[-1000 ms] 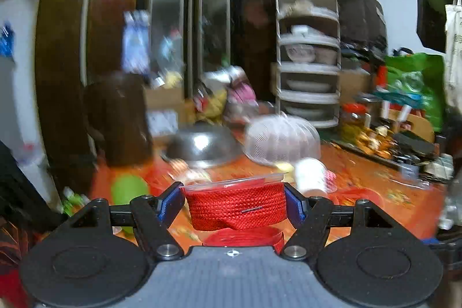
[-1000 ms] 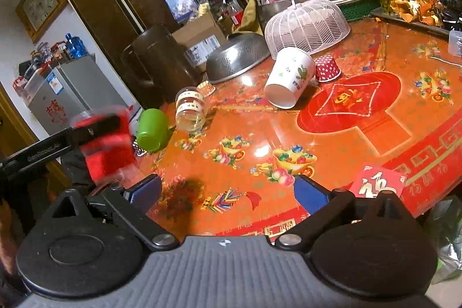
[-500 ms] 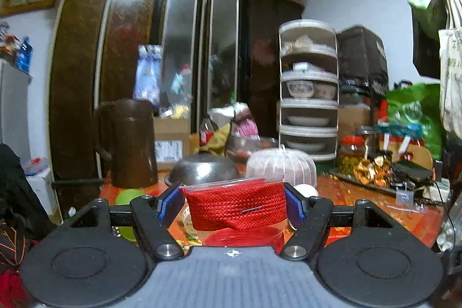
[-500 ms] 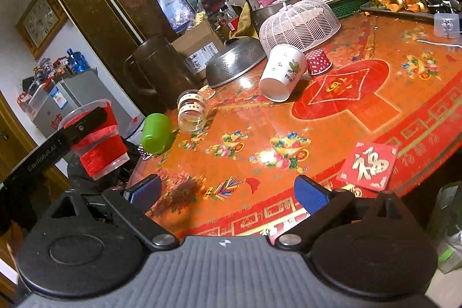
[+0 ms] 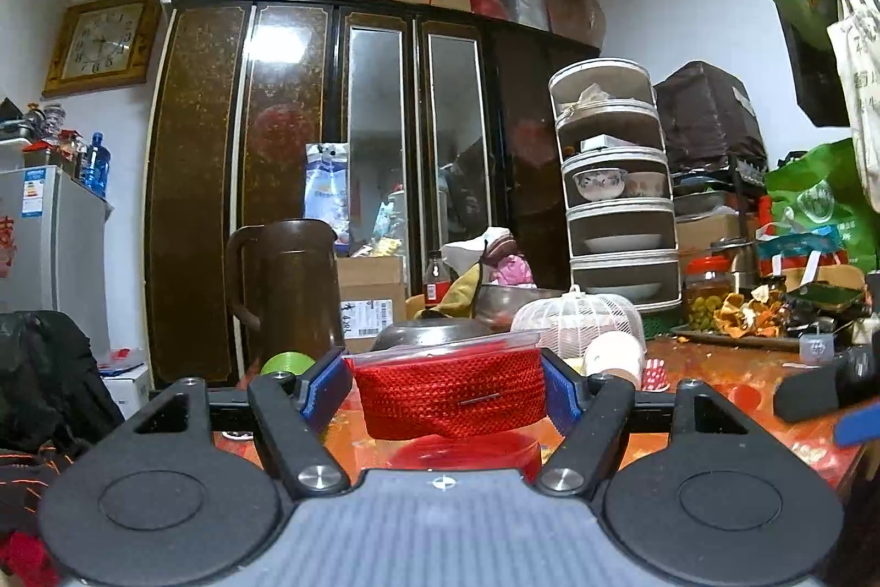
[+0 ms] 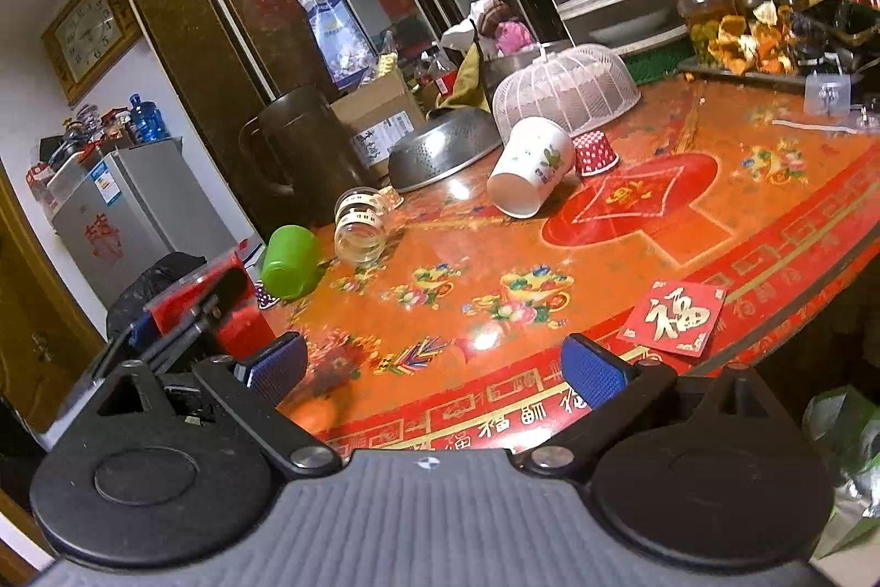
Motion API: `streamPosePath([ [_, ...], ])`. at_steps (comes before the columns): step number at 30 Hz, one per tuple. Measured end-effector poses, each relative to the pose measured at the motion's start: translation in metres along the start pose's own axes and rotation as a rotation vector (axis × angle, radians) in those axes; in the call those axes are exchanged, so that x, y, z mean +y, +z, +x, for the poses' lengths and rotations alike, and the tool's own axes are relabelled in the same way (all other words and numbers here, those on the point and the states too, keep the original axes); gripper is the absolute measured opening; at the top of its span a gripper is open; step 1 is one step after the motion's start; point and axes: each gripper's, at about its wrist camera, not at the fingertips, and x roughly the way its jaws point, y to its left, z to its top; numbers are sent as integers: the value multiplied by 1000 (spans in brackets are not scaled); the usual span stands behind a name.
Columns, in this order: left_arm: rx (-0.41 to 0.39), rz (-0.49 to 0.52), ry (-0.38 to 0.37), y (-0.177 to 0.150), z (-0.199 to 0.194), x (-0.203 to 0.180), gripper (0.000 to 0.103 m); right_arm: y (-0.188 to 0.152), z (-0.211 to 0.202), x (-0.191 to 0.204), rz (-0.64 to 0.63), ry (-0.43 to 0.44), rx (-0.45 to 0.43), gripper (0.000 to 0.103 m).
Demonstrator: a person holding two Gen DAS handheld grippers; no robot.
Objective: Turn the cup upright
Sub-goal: 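Rotate the held cup with the left tool until its opening faces up, then lower the upright cup onto the tablecloth and open the left tool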
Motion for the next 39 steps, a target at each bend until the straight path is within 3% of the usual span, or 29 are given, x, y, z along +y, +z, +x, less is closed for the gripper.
streamPosePath([
  [12,3,33,4,-23,-4,-1,75,-10,9,2,3,16,10,101],
  [27,49,76,-60,-30,-7,-1,75,-16,10,2,4,27,20,101],
  [37,116,108,-142,-32,-8,1,80,-18,10,6,5,57,14,101],
  [39,126,114,-154,-32,-8,3,89,-18,10,6,5,58,14,102],
])
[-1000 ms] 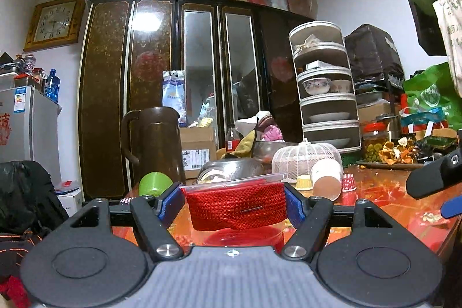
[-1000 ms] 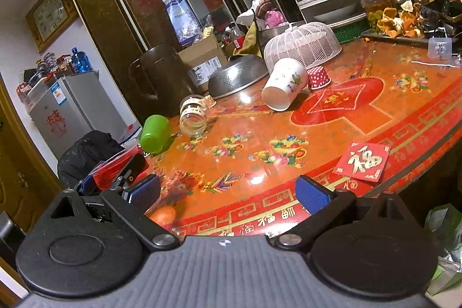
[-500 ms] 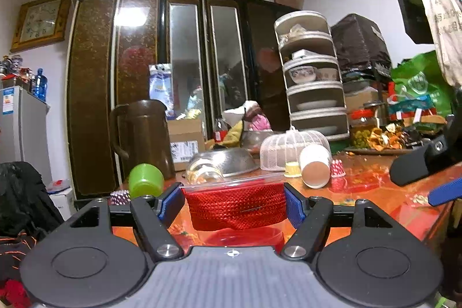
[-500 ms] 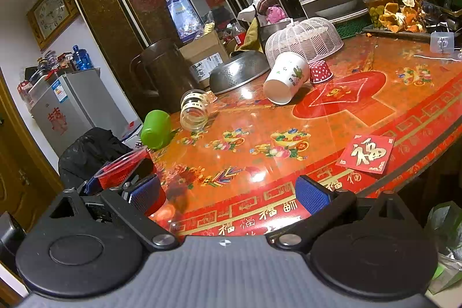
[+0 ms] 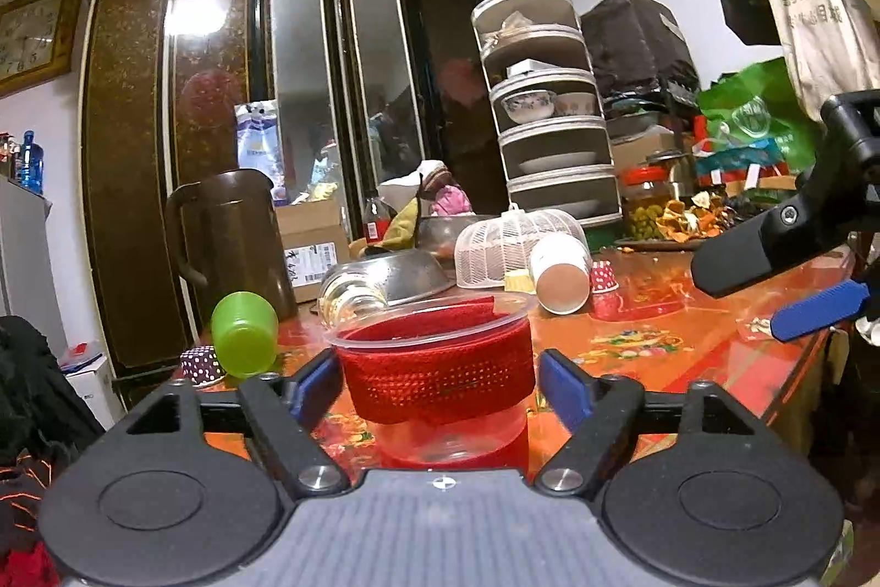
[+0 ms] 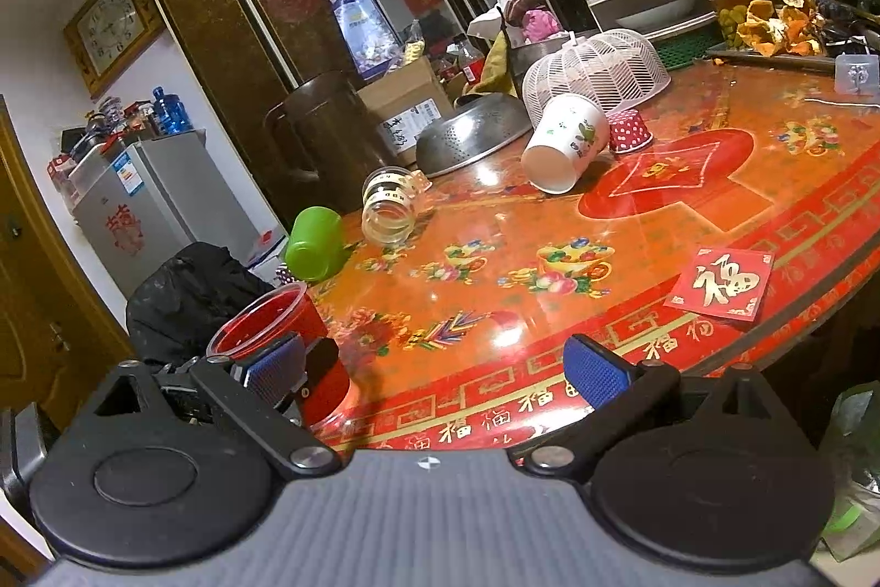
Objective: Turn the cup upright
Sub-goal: 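Lower the upright cup onto the tablecloth and open the left tool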
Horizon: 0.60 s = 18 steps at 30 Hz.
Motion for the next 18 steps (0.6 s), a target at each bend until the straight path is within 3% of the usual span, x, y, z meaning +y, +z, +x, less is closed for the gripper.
streamPosePath([
  [1,10,6,-14,-1,-1,1,97,0,0,0,1,0,-2,102],
  [5,94,11,-75,-7,-15,13,99,0,-1,3,-6,-2,-9,102],
  [9,212,-132,-175,-6,-39,54,100,-5,-6,23,-106,18,-2,102],
  [14,375,-267,-158,26,-40,111,103,-7,-14,57,-221,-85,-65,102],
  [18,397,-234,-70,58,-48,132,103,2,-19,76,-244,-160,-131,102],
])
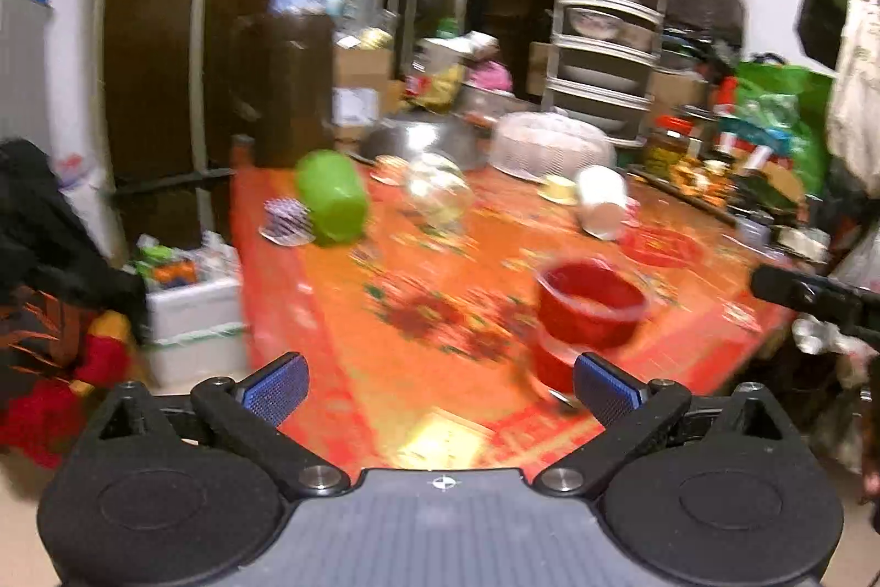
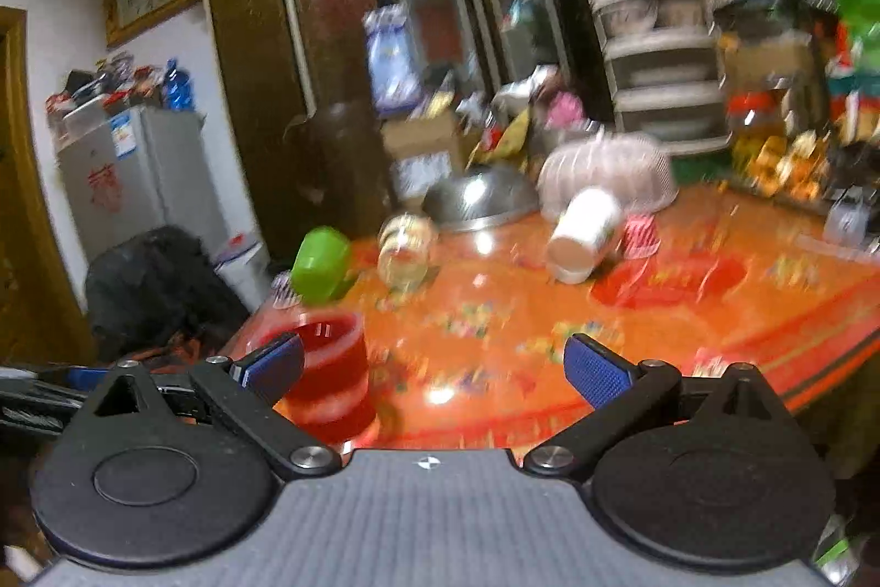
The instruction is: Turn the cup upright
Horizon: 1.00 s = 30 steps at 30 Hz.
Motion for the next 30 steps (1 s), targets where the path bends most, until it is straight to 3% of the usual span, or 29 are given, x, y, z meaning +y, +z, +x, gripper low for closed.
streamPosePath([
  [3,-3,-7,0,15,-7,-1,103,13,4,8,-45,4,80,102],
  [6,13,-47,-96,21,-7,-5,103,23,7,9,-64,37,163,102],
  [8,15,-44,-132,22,-7,-13,103,25,5,9,-68,53,170,102],
  [13,30,-18,-131,23,-9,-27,103,24,-3,11,-117,55,187,102],
  [17,52,-6,-138,21,-10,-35,103,28,-18,7,-84,65,138,102],
  [30,63,-11,-127,21,-11,-31,103,27,-11,15,-125,84,172,102],
])
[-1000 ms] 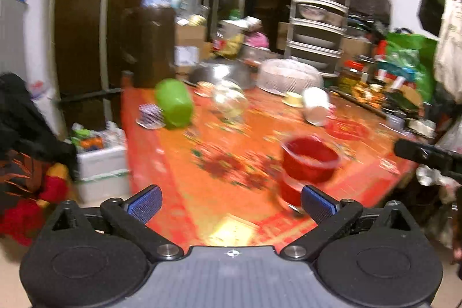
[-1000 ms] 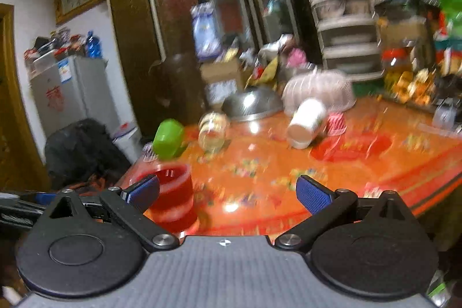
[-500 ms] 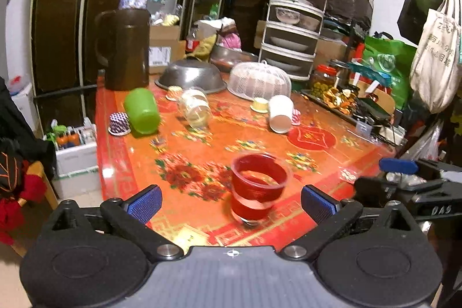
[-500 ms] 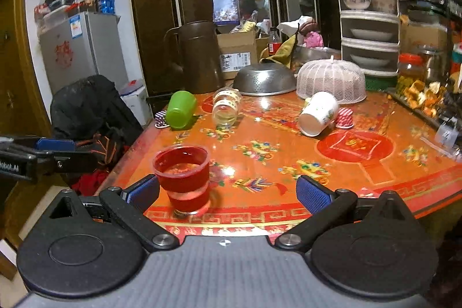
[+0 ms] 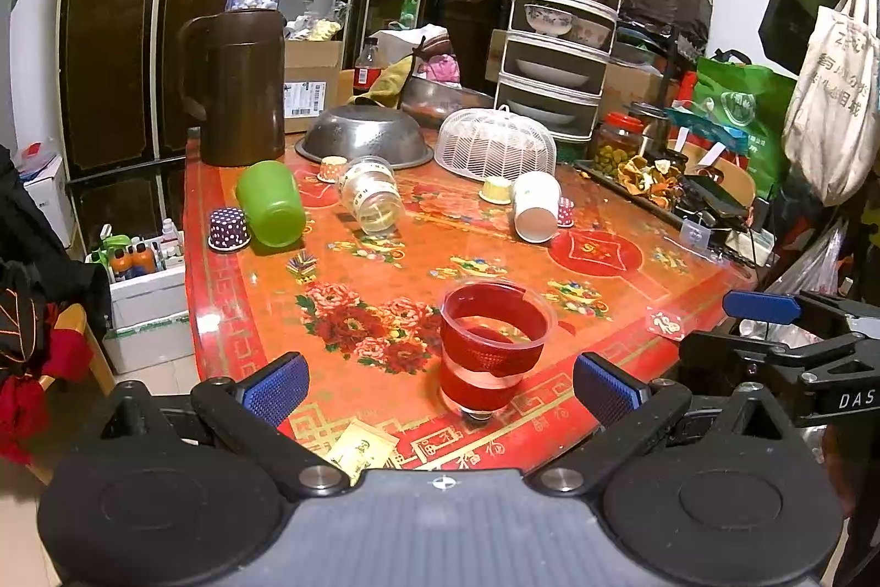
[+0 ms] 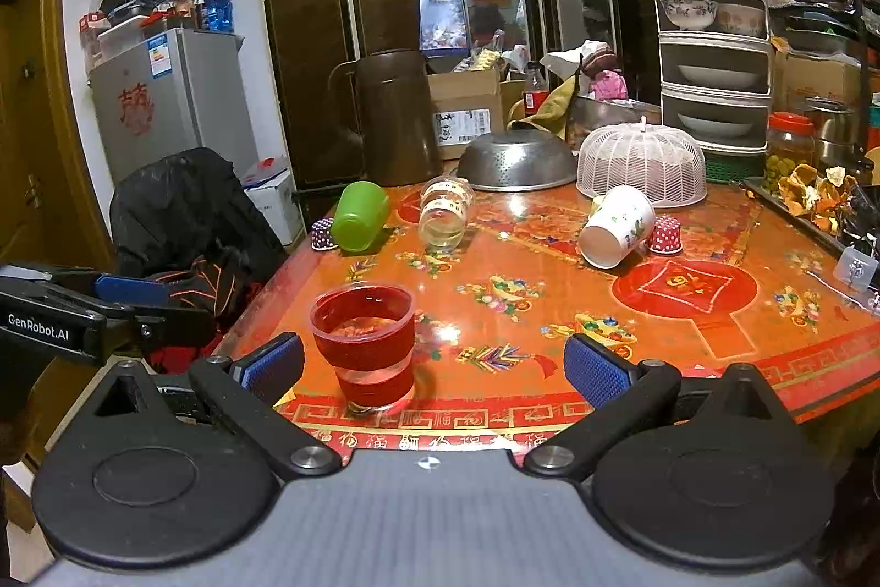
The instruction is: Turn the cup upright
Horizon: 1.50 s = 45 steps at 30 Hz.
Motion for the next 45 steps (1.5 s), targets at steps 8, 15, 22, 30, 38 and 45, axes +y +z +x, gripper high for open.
streamPosePath([
  [8,17,-9,-5,0,3,2,103,0,0,-4,16,5,1,102],
  [15,19,-19,0,0,3,4,103,-2,2,-1,7,17,15,102],
  [22,24,-23,0,1,4,5,103,-2,3,-1,10,26,23,102],
  [30,27,-21,-3,0,5,4,103,-3,4,-1,12,33,29,102],
  [38,29,-19,-11,-2,7,3,103,-4,5,2,5,30,38,102],
  [45,29,-15,-12,-2,7,0,103,-6,6,-2,15,27,46,102],
])
